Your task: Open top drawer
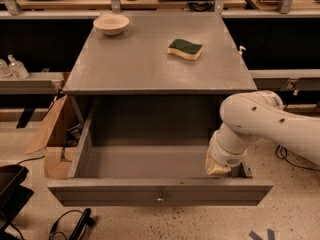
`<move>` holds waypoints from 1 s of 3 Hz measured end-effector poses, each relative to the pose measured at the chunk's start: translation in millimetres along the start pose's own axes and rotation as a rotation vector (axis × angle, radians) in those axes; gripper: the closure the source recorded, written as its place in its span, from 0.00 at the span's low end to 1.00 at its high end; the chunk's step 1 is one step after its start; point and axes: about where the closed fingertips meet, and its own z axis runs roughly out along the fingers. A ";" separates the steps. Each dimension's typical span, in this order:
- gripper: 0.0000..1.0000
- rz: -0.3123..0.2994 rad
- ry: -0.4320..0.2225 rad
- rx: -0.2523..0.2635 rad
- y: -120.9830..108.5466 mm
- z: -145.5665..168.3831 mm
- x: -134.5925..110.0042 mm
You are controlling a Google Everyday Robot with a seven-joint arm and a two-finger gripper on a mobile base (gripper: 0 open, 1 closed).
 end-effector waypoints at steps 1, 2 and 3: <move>1.00 0.049 -0.012 -0.081 51.9 -8.2 -3.0; 0.85 0.048 -0.012 -0.081 50.5 -8.1 -3.0; 0.62 0.048 -0.011 -0.080 51.1 -8.7 -3.0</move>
Offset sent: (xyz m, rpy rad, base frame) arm -0.0523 -0.0017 0.0057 0.0083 0.0877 -0.0356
